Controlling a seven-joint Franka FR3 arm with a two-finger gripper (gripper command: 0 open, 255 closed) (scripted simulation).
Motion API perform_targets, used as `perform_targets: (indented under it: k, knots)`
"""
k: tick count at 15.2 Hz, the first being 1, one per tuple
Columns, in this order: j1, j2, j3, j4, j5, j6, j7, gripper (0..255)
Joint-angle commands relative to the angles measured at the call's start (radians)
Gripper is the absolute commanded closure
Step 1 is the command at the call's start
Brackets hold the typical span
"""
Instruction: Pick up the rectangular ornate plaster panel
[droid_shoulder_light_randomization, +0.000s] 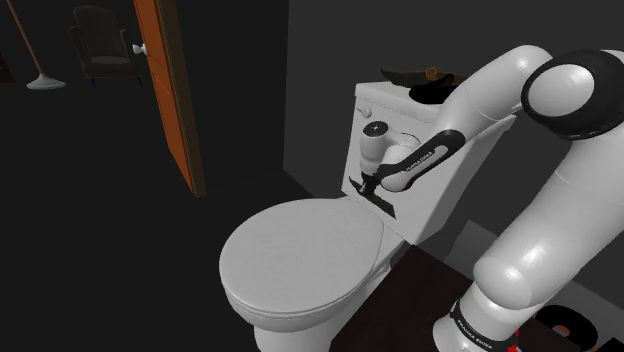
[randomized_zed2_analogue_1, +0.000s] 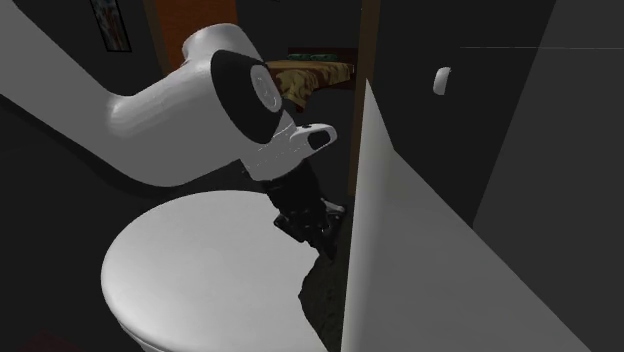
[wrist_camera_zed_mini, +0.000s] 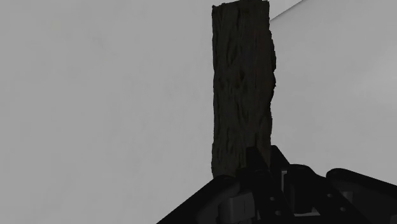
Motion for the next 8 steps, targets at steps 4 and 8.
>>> perform_targets:
  k: [4,8]
  knots:
    - [0.008,-0.064,0.003,0.003,0.069,-0.055,-0.073,255]
    - [0.012,-0.088,0.004,0.007,0.095,-0.079,-0.100,255]
